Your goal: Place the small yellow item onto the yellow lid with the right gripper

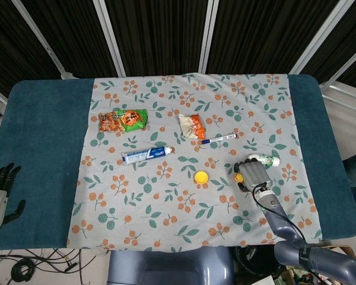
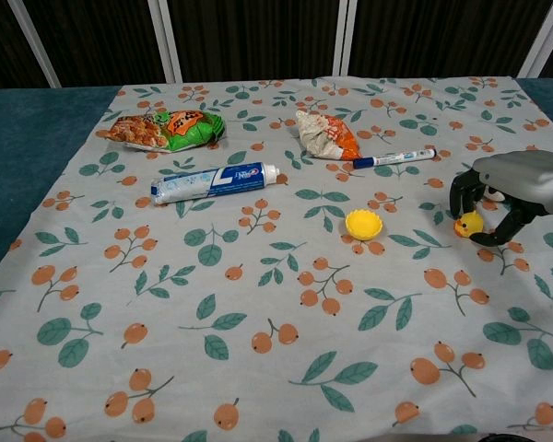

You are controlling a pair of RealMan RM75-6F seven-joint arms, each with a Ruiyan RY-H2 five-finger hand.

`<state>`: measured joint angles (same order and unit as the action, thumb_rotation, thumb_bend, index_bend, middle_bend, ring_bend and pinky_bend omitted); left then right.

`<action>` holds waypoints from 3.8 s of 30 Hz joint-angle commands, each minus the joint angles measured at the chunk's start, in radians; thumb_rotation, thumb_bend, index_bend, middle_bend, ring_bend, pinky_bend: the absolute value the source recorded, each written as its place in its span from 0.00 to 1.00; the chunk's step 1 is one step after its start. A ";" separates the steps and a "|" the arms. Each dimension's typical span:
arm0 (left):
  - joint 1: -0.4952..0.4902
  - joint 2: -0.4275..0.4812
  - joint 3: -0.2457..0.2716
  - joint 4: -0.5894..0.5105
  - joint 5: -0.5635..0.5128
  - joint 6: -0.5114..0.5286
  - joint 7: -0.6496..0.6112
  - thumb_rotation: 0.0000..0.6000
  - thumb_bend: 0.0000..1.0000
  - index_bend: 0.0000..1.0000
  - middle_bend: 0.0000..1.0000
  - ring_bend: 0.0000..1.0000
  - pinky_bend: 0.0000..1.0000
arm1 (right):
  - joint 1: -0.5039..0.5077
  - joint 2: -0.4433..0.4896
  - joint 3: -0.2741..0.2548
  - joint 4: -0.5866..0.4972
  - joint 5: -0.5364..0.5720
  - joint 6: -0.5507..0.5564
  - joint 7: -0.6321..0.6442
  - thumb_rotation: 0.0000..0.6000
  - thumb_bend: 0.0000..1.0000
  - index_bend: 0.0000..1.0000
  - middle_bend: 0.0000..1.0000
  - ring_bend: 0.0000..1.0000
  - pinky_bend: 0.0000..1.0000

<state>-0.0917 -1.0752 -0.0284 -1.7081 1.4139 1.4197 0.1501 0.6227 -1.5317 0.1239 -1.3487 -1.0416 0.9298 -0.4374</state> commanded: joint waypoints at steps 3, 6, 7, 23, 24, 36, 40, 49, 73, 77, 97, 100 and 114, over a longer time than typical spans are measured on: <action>0.000 0.000 0.001 0.001 0.000 -0.001 0.000 1.00 0.39 0.00 0.00 0.00 0.05 | 0.000 0.001 0.001 0.000 0.002 0.002 0.001 1.00 0.26 0.41 0.40 0.28 0.24; 0.000 0.000 0.001 0.001 0.001 0.000 0.000 1.00 0.39 0.00 0.00 0.00 0.05 | 0.000 0.002 0.000 -0.001 0.003 0.001 0.002 1.00 0.26 0.41 0.40 0.28 0.24; 0.000 0.000 0.001 0.000 0.001 0.000 0.000 1.00 0.39 0.00 0.00 0.00 0.05 | 0.000 0.003 -0.001 -0.001 0.003 0.001 0.001 1.00 0.26 0.41 0.40 0.28 0.24; -0.002 0.000 0.000 -0.001 -0.002 -0.003 0.002 1.00 0.39 0.00 0.00 0.00 0.07 | 0.007 -0.002 -0.004 0.001 0.002 -0.001 -0.001 1.00 0.26 0.41 0.40 0.28 0.24; -0.002 0.000 0.000 -0.001 -0.003 -0.003 0.003 1.00 0.39 0.00 0.00 0.00 0.07 | 0.007 -0.002 -0.004 0.002 0.002 -0.002 -0.003 1.00 0.26 0.41 0.40 0.28 0.24; -0.002 0.000 -0.001 -0.001 -0.005 -0.003 0.004 1.00 0.39 0.00 0.00 0.00 0.07 | 0.011 -0.010 -0.006 0.013 0.006 -0.006 -0.004 1.00 0.26 0.46 0.43 0.29 0.24; -0.002 -0.001 -0.001 -0.001 -0.006 -0.004 0.004 1.00 0.39 0.00 0.00 0.00 0.07 | 0.012 -0.011 -0.007 0.015 0.001 -0.005 -0.003 1.00 0.27 0.47 0.44 0.29 0.24; -0.002 -0.001 0.000 -0.002 -0.005 -0.003 0.004 1.00 0.39 0.00 0.00 0.00 0.08 | 0.017 0.007 -0.001 -0.010 -0.016 0.004 -0.001 1.00 0.30 0.48 0.44 0.29 0.24; -0.001 0.011 0.002 -0.009 0.007 -0.002 -0.024 1.00 0.39 0.00 0.00 0.00 0.08 | 0.211 -0.041 0.069 -0.181 0.174 -0.017 -0.300 1.00 0.32 0.48 0.44 0.29 0.24; -0.002 0.013 0.004 -0.007 0.010 -0.005 -0.028 1.00 0.39 0.00 0.00 0.00 0.08 | 0.230 -0.064 0.063 -0.189 0.194 -0.002 -0.334 1.00 0.32 0.48 0.44 0.29 0.24; -0.006 0.021 0.000 -0.005 0.001 -0.015 -0.048 1.00 0.39 0.00 0.00 0.00 0.08 | 0.264 -0.106 0.032 -0.157 0.259 0.038 -0.372 1.00 0.32 0.48 0.44 0.29 0.24; -0.006 0.022 0.000 -0.005 0.001 -0.015 -0.046 1.00 0.39 0.00 0.00 0.00 0.08 | 0.264 -0.101 0.027 -0.156 0.262 0.037 -0.369 1.00 0.32 0.48 0.43 0.29 0.24; -0.007 0.021 0.000 -0.006 -0.001 -0.015 -0.044 1.00 0.39 0.00 0.00 0.00 0.08 | 0.270 -0.088 0.016 -0.173 0.254 0.035 -0.340 1.00 0.26 0.30 0.27 0.28 0.24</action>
<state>-0.0982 -1.0539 -0.0288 -1.7138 1.4125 1.4047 0.1061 0.8927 -1.6197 0.1404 -1.5217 -0.7877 0.9646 -0.7774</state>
